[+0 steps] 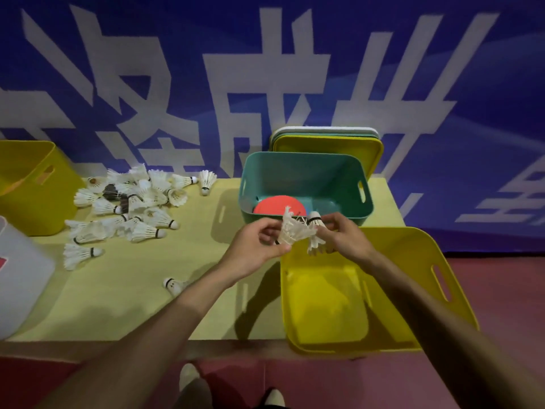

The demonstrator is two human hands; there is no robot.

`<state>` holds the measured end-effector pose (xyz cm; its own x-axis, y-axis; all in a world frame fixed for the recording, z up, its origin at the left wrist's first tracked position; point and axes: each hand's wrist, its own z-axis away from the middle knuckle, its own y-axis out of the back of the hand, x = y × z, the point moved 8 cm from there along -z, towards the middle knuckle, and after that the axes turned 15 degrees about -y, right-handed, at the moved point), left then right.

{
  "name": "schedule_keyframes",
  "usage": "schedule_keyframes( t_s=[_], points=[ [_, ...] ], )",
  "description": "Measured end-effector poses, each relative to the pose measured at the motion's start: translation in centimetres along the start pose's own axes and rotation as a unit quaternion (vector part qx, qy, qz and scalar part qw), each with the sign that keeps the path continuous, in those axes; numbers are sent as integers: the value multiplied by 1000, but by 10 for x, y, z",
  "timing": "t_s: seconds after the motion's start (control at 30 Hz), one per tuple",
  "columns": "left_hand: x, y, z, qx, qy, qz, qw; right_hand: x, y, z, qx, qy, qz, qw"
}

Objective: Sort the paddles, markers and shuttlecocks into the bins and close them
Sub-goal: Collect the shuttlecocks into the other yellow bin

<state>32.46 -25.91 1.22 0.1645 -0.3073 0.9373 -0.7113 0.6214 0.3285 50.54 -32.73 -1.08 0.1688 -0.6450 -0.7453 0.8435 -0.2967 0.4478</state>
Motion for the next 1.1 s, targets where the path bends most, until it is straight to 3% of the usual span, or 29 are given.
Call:
schedule_keyframes(
  t_s=[0.2,0.43,0.63,0.83,1.0,1.1],
  points=[
    [5,-58,-17,-127,-42,-187,973,75,27,-3,-16,-118,84,989],
    [-8,-82,-19,-172,-40,-245,953,104,33,-9,-13,-147,135,980],
    [-3,-49,-22,-65,-39,-175,982,65,32,-12,26,-76,193,978],
    [-19,23,-12,45,19,-142,989,-29,-3,10,73,107,153,980],
    [-54,97,12,118,87,-120,982,-87,-91,23,4,188,186,964],
    [-84,137,33,152,126,-87,976,-88,-162,15,-66,174,234,954]
  ],
)
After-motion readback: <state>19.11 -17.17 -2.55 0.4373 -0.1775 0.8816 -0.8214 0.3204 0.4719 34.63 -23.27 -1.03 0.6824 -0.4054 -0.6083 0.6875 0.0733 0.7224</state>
